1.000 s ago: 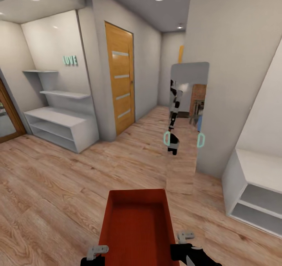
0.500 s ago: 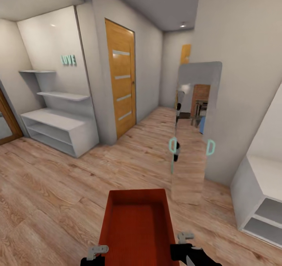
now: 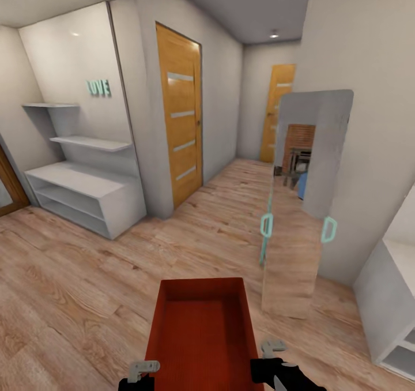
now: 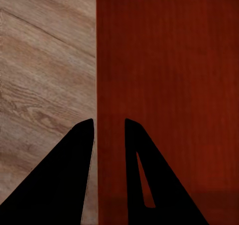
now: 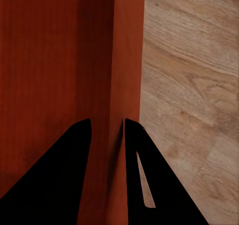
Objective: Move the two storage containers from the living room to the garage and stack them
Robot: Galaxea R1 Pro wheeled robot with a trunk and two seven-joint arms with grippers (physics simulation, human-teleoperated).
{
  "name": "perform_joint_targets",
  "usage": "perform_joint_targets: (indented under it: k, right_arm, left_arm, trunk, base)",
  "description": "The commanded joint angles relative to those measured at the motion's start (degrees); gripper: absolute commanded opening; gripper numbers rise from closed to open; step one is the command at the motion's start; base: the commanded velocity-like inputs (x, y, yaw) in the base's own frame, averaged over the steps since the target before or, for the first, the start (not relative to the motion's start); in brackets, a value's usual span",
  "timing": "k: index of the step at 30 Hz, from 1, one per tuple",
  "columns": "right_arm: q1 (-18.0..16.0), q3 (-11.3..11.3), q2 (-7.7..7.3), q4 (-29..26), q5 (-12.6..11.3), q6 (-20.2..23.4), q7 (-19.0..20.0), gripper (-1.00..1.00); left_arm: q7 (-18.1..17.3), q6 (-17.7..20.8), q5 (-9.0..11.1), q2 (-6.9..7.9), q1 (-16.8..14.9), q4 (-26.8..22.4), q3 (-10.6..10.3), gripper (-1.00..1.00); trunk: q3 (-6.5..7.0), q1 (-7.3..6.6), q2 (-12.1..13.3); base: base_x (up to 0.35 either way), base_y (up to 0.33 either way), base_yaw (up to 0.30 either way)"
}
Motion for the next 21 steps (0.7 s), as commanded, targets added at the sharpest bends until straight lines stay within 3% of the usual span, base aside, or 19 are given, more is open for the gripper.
perform_joint_targets:
  k: [1,21]
  right_arm:
    - [0.0,0.5,-0.07,0.1,-0.2,0.3,0.0,-1.0]
    - [0.0,0.5,-0.1,0.1,-0.2,0.3,0.0,-1.0]
  left_arm:
    - [0.2,-1.5,0.5,0.9,-0.1,-0.1,-0.4,-1.0]
    - [0.2,-1.5,0.5,0.9,-0.1,-0.1,-0.4,-1.0]
  trunk:
    - [-0.06,0.03,0.0]
    - [-0.06,0.03,0.0]
  base:
    - [0.341,0.124,0.0]
    - [0.311,0.175,0.0]
